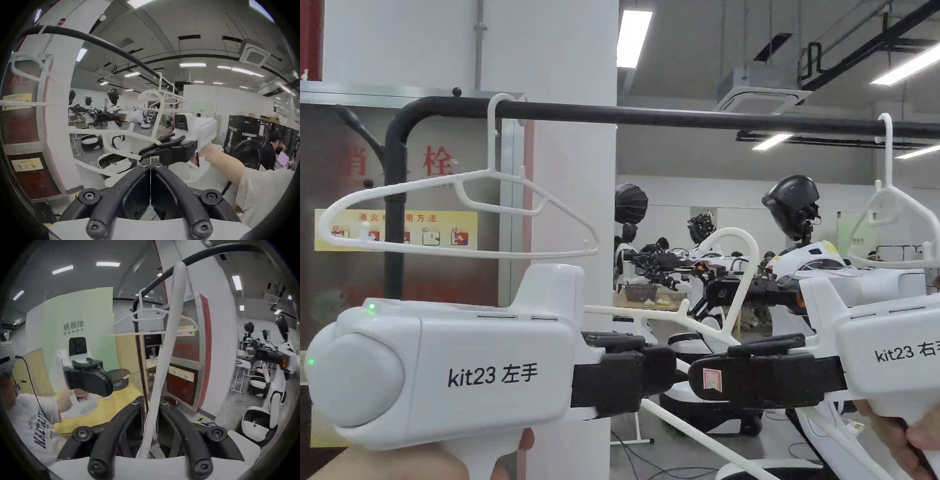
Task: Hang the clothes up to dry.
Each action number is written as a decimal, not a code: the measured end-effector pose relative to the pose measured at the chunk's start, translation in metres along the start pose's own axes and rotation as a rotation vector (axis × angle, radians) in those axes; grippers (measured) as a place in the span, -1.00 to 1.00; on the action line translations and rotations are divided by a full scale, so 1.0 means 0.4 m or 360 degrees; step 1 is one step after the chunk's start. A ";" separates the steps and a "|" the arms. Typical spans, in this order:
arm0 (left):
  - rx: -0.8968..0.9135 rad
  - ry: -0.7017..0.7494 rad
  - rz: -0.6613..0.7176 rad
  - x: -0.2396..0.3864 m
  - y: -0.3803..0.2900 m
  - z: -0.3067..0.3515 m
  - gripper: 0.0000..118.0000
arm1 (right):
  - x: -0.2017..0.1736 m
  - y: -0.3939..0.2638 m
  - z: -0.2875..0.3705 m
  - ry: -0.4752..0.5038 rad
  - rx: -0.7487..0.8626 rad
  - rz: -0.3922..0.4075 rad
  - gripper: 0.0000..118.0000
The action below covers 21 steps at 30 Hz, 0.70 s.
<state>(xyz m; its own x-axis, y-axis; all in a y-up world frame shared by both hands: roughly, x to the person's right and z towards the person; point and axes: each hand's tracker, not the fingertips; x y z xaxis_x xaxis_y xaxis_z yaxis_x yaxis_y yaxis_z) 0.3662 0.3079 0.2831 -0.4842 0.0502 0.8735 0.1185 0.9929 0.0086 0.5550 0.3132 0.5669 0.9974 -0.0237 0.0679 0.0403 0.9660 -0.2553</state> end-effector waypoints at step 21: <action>0.0078 0.1985 0.0540 0.247 -0.343 0.940 -1.00 | -0.667 0.062 -1.027 0.1695 -0.0228 0.0390 -0.80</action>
<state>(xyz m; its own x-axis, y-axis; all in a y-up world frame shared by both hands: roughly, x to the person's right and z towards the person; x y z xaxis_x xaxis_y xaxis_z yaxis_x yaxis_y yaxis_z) -0.0239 0.2171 0.1851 0.6976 0.1917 0.6903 0.0310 0.9546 -0.2964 0.3142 0.2379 0.1462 0.5171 -0.1119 -0.8486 -0.2275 0.9378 -0.2623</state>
